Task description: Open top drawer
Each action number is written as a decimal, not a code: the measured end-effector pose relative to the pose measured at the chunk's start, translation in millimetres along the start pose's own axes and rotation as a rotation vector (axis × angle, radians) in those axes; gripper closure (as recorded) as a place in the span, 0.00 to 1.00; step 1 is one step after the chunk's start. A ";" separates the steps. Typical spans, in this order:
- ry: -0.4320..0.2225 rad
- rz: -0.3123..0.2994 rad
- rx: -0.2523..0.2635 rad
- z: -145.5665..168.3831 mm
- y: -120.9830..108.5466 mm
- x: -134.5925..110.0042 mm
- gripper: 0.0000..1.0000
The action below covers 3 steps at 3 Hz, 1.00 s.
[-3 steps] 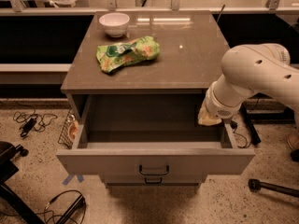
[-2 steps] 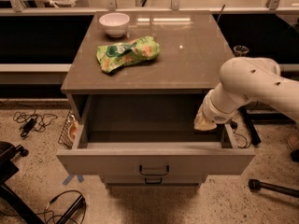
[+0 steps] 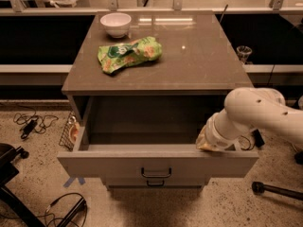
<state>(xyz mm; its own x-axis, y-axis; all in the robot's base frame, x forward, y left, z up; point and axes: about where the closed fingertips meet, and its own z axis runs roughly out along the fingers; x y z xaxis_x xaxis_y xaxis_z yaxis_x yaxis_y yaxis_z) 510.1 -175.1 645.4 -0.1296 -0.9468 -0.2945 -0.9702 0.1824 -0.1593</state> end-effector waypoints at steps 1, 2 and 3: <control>0.004 0.002 -0.010 1.2 20.9 -2.0 1.00; 0.005 0.001 -0.013 1.0 24.0 -2.5 1.00; 0.017 -0.002 -0.062 -2.4 77.2 -10.7 1.00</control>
Offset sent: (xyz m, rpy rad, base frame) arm -0.1256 0.0561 -0.0021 -0.0473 0.0552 0.0693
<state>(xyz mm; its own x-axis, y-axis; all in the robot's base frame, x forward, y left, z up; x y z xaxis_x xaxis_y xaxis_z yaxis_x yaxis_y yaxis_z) 436.0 -151.6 638.6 -0.1305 -0.9517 -0.2780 -0.9813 0.1640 -0.1009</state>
